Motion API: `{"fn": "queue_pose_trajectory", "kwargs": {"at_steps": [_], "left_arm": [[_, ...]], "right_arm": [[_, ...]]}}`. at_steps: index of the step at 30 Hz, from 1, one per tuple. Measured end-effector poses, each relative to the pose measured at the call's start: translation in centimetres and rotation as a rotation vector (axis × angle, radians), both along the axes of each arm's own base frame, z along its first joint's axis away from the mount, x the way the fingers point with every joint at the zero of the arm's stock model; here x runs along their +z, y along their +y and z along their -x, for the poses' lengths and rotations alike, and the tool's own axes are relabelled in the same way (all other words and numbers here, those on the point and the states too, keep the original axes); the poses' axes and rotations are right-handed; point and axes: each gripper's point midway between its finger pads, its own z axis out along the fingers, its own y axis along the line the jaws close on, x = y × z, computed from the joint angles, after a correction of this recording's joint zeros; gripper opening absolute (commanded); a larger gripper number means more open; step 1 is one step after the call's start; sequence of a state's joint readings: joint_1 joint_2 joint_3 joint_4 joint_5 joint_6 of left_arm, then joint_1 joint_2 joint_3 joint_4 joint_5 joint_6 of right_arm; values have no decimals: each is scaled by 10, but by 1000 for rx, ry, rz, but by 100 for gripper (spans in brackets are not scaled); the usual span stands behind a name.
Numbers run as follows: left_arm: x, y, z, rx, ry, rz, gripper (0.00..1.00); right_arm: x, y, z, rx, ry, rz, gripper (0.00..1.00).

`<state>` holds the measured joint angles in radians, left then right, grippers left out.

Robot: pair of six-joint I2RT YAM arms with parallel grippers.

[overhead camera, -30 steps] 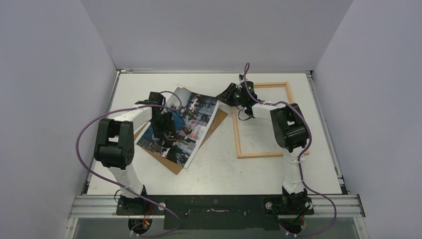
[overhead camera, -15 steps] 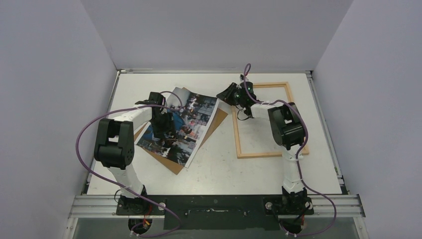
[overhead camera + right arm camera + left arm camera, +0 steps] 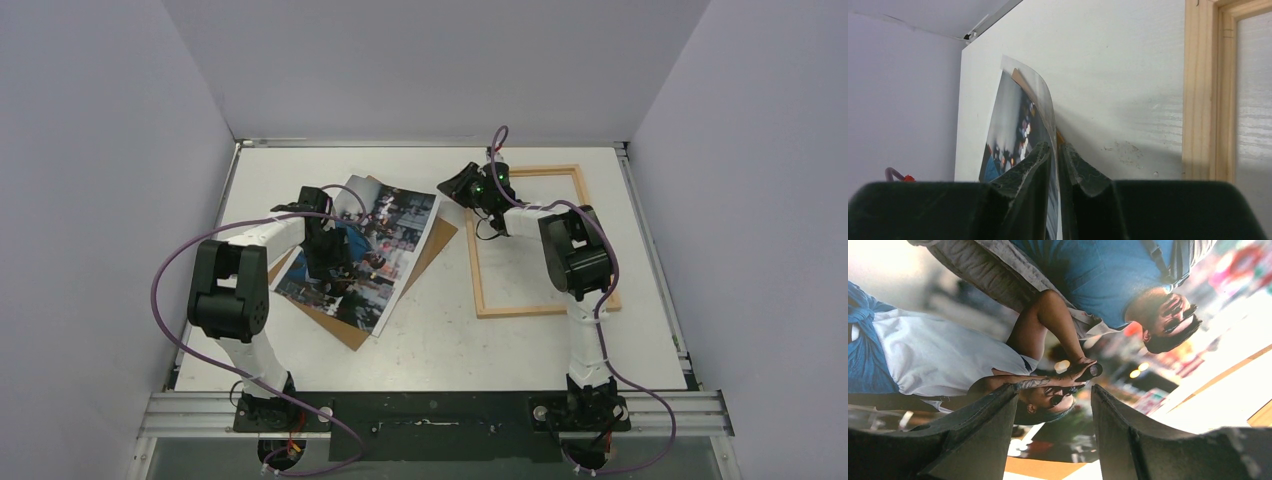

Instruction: Put the photo into the frame

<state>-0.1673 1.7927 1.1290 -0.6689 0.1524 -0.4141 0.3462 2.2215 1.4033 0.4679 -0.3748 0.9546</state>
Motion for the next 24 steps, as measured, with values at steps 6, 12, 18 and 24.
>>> {"fn": "queue_pose_trajectory", "kwargs": {"at_steps": [6,12,18,24], "left_arm": [[0,0,1,0,0,0,58],[6,1,7,11,8,-3,73],[25,7,6,28,-29,-27,74],[29,19,2,57,-52,-55,72]], "right_arm": [[1,-1,-2,-11,-4,2,0],[0,-3,-2,-12,-13,20,0],[27,-9,6,10,-48,91,0],[119,-20,25,48,-212,167,0]]}}
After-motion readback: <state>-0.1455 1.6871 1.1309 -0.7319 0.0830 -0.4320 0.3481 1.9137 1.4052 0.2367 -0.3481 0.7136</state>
